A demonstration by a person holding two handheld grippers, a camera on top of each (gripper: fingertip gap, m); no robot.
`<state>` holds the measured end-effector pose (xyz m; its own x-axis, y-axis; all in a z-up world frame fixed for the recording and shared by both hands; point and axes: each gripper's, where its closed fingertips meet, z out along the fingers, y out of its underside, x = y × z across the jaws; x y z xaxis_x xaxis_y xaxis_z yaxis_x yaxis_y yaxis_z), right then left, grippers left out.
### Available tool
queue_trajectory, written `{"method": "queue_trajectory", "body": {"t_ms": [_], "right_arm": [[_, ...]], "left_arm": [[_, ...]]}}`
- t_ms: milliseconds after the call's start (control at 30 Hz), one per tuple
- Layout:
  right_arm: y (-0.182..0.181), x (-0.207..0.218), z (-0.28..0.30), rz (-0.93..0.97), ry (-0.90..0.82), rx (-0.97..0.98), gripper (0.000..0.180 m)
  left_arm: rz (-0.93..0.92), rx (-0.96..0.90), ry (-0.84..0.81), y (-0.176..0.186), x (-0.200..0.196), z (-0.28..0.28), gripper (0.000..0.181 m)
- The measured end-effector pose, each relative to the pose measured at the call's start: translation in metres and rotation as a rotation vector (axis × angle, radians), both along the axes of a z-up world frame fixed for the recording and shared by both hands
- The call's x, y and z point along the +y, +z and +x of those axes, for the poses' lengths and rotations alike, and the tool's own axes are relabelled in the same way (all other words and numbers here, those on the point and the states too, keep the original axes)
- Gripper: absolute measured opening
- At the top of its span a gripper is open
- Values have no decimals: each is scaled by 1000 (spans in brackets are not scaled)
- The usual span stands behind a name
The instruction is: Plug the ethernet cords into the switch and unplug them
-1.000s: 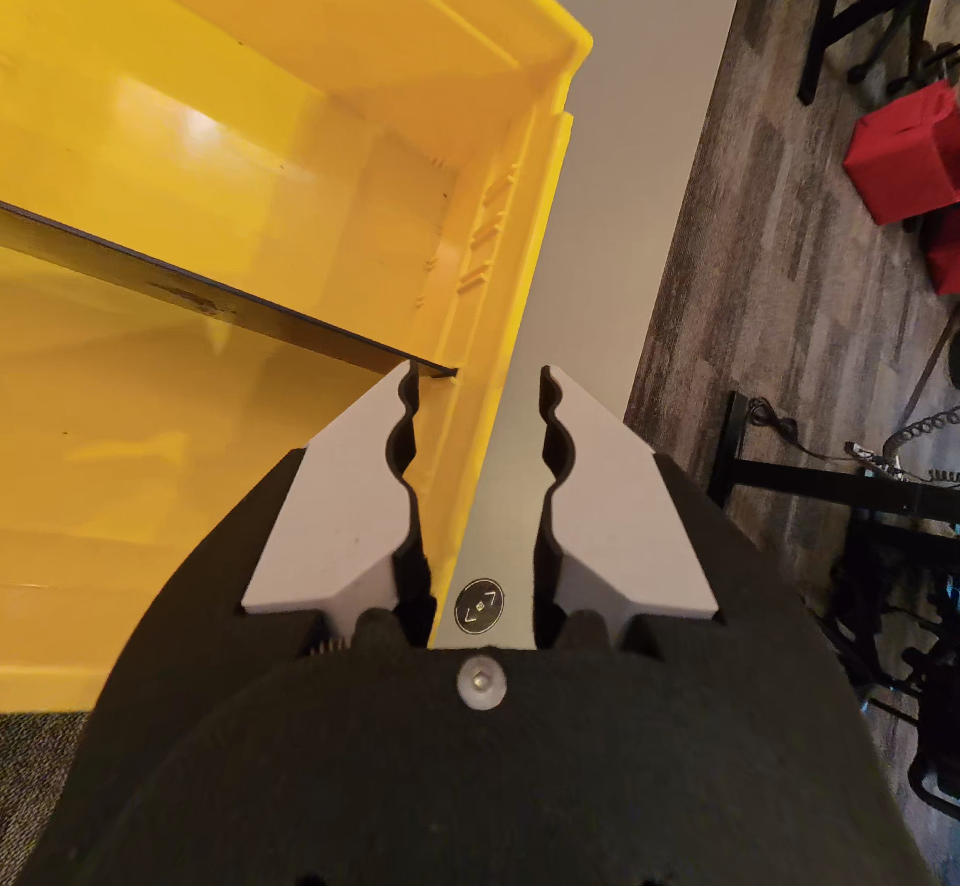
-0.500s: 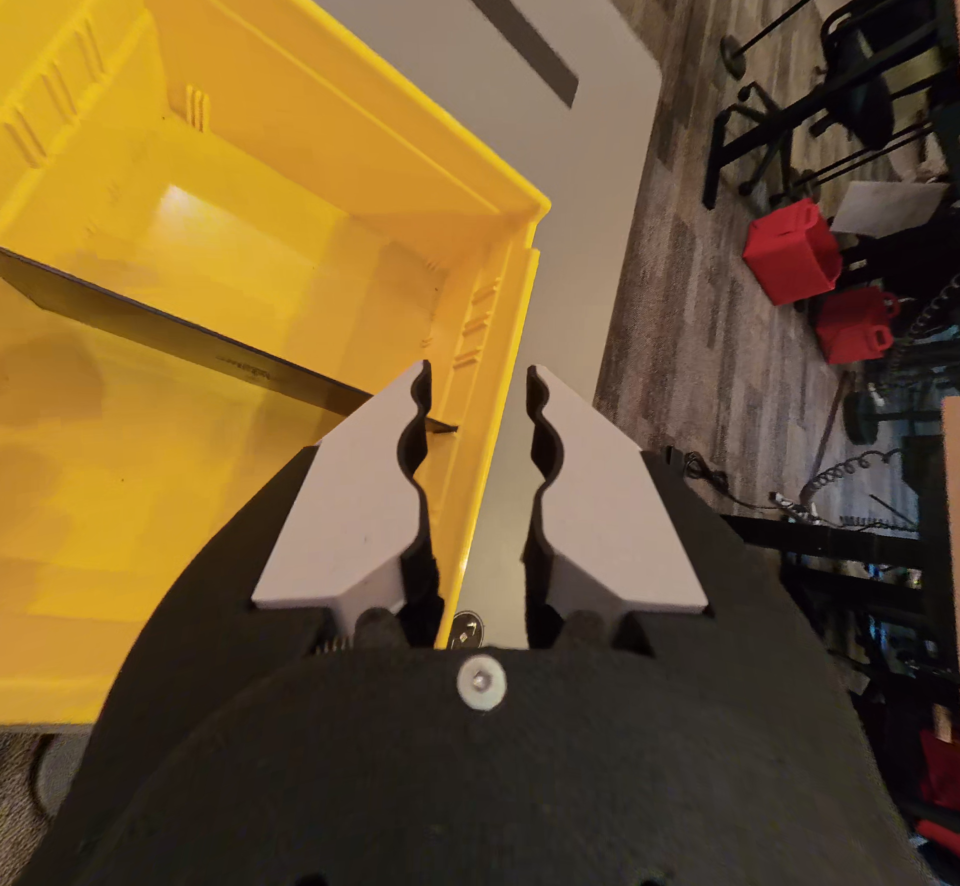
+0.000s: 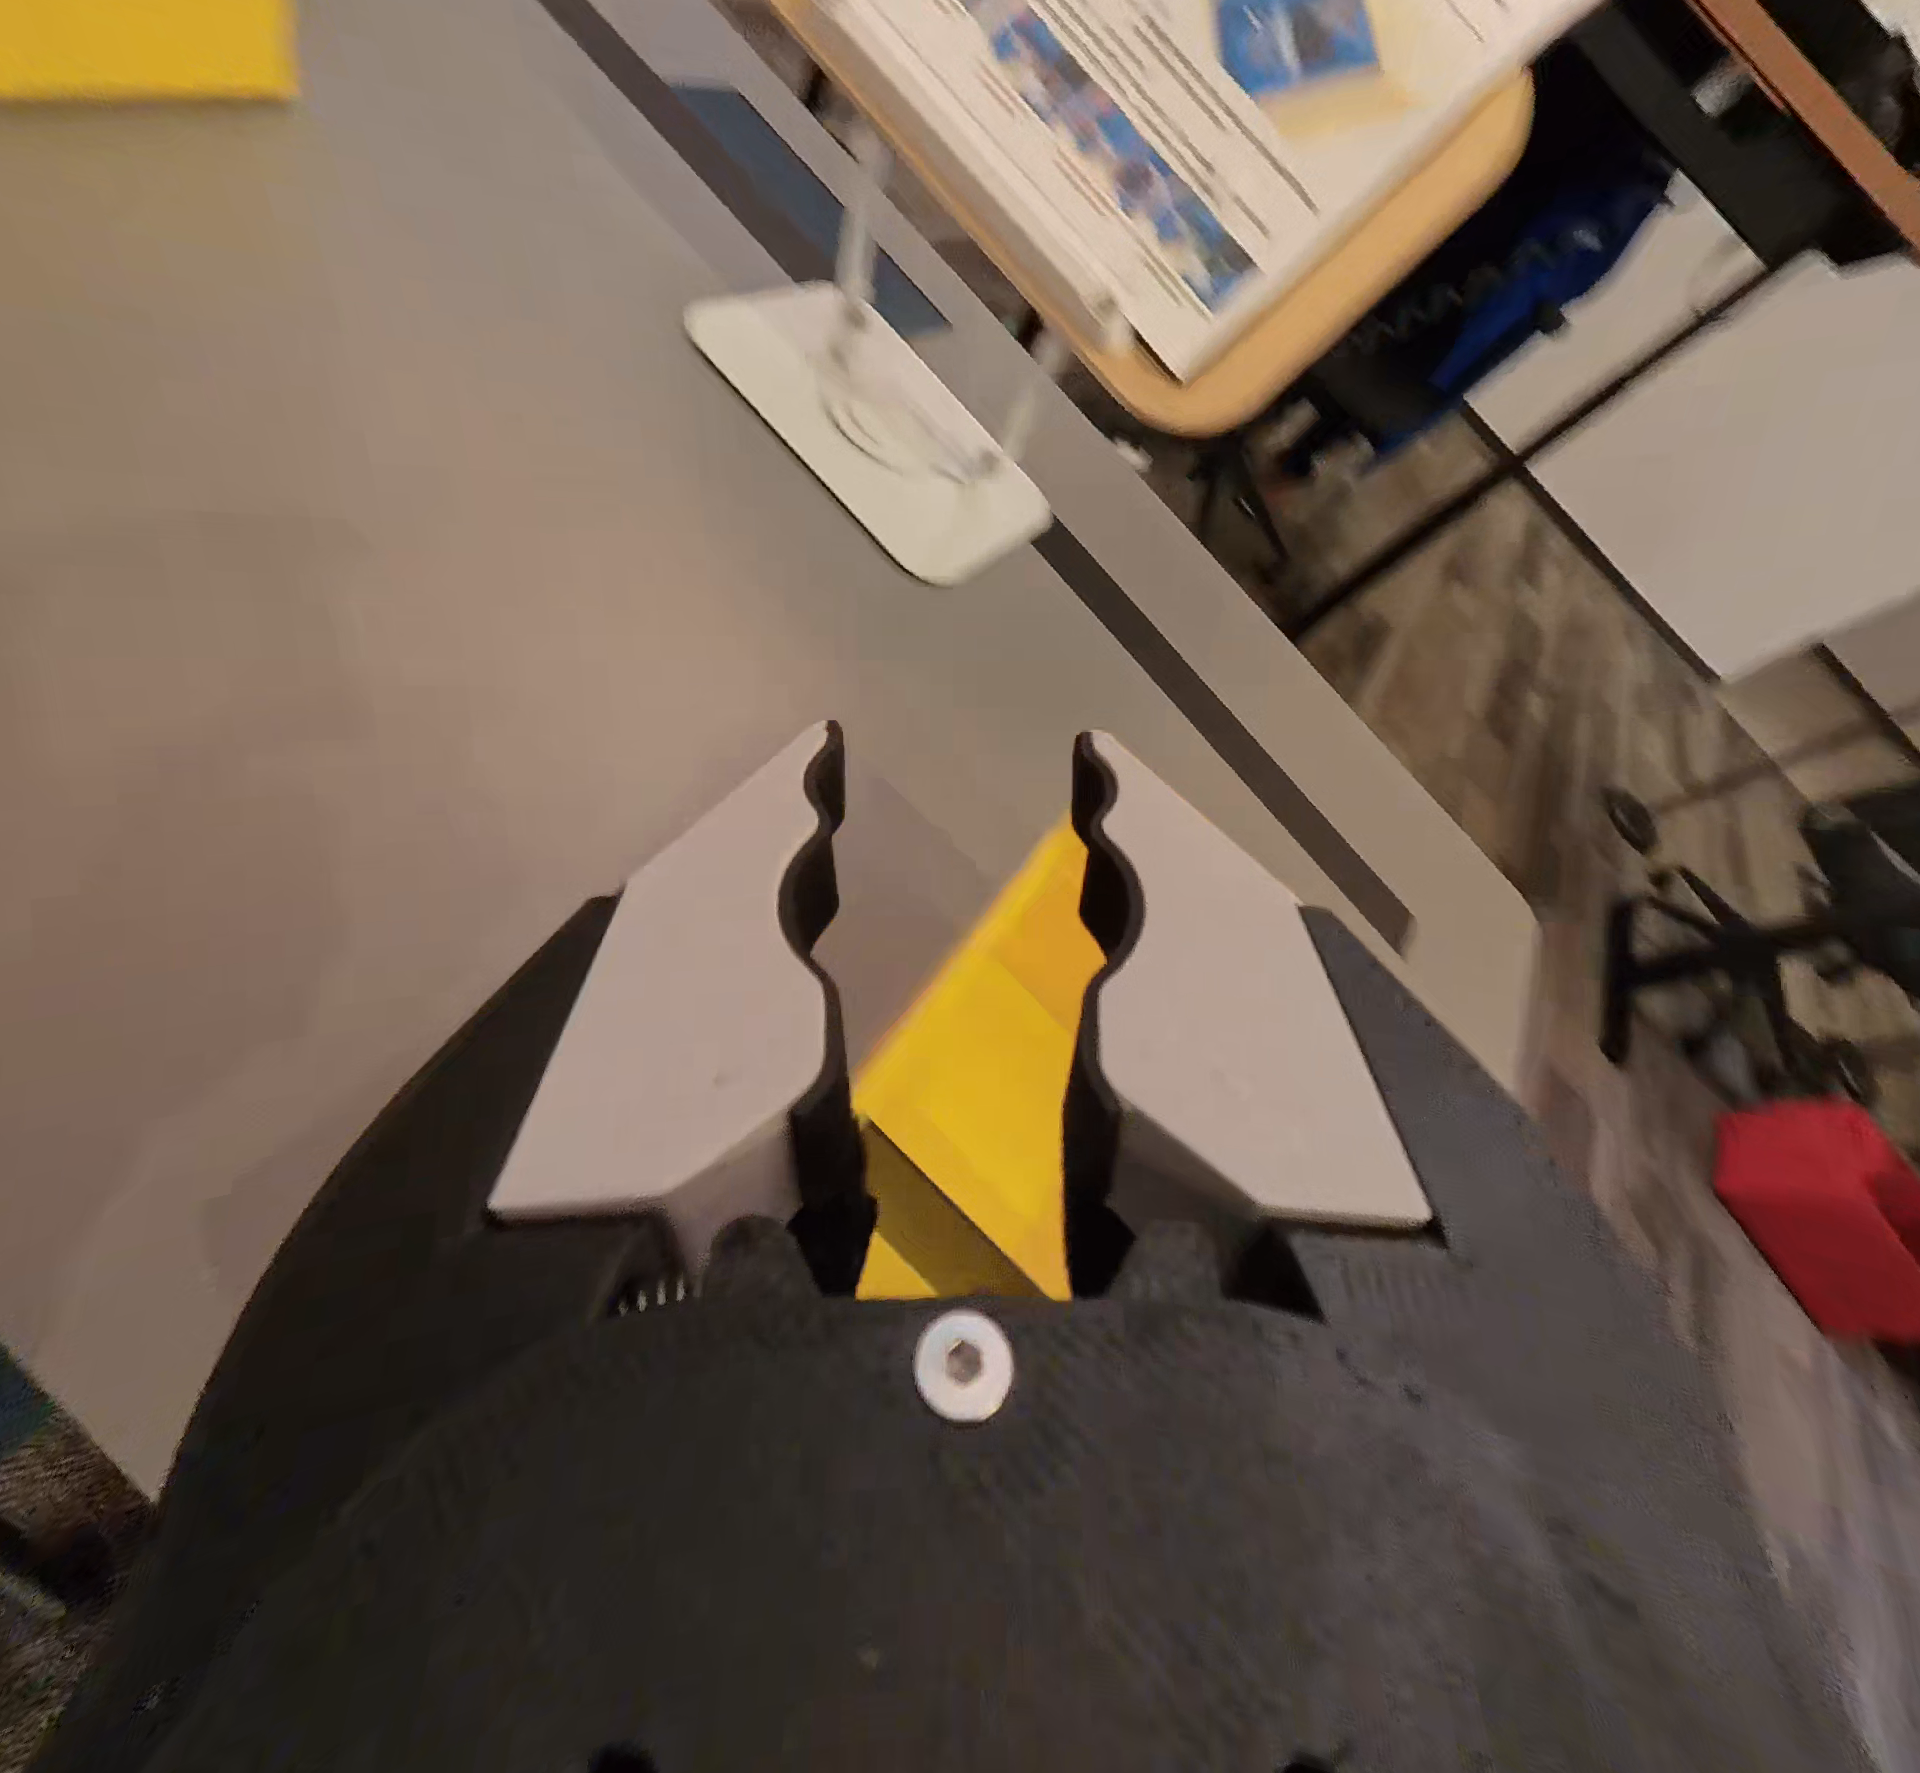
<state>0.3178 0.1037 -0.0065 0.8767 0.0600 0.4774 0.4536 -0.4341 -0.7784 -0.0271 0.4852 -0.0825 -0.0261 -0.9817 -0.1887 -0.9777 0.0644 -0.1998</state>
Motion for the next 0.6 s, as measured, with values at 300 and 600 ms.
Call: {"method": "queue_trajectory", "body": {"t_ms": [300, 600], "right_arm": [[-29, 91, -149, -19, 429, 311, 66], [-25, 132, -188, 3, 521, 741, 73]], "left_arm": [[7, -166, -321, 49, -116, 77, 55], [242, -259, -576, 50, -201, 140, 55]]}}
